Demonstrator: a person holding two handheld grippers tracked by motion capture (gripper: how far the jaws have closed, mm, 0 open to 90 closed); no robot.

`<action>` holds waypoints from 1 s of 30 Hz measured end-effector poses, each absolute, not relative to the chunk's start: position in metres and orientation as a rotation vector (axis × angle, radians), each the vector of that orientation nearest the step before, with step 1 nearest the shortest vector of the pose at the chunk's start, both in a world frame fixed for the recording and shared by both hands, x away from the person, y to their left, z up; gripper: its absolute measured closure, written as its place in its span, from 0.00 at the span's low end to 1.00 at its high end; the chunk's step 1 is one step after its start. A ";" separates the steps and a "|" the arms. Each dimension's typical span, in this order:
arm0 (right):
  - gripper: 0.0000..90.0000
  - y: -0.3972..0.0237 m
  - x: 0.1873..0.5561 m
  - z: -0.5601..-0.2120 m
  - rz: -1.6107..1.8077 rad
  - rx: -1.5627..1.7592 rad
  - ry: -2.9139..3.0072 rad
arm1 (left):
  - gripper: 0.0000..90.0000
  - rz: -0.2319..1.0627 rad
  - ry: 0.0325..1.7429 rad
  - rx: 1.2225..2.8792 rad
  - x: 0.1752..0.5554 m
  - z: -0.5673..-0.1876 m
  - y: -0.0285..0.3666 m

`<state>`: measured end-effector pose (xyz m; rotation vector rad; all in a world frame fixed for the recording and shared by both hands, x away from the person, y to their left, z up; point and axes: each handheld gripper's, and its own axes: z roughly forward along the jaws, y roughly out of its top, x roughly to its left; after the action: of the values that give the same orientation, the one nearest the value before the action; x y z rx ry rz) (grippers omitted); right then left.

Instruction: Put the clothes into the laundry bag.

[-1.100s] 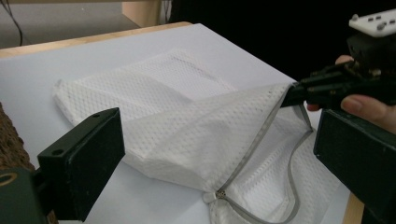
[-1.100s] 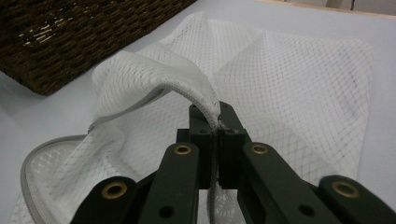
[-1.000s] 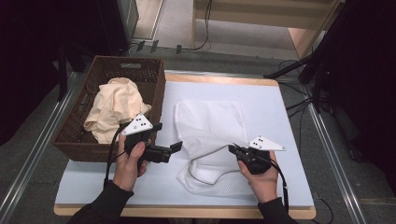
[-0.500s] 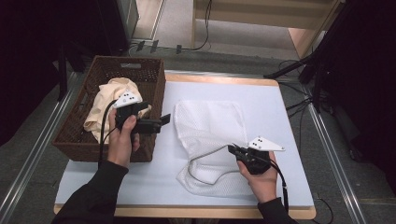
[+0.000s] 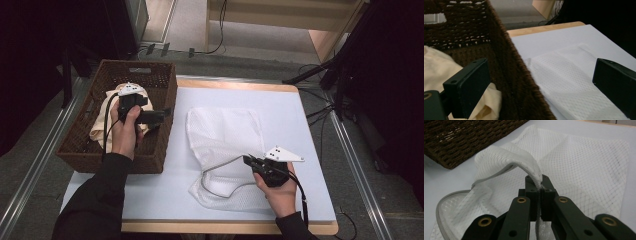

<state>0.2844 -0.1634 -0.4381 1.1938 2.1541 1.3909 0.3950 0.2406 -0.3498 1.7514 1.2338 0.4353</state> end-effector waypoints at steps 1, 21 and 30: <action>0.97 -0.164 0.285 -0.438 1.393 1.194 2.153 | 0.02 0.426 1.258 1.738 0.399 -0.352 0.244; 0.97 -0.165 0.286 -0.440 1.402 1.196 2.171 | 0.05 0.466 1.644 1.710 0.459 -0.383 0.321; 0.97 -0.164 0.286 -0.442 1.403 1.198 2.179 | 0.01 0.525 1.851 1.857 0.472 -0.408 0.331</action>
<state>0.2862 -0.1640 -0.4417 1.1977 2.1787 1.4027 0.4716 0.3306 -0.4084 1.8569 1.8515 0.5254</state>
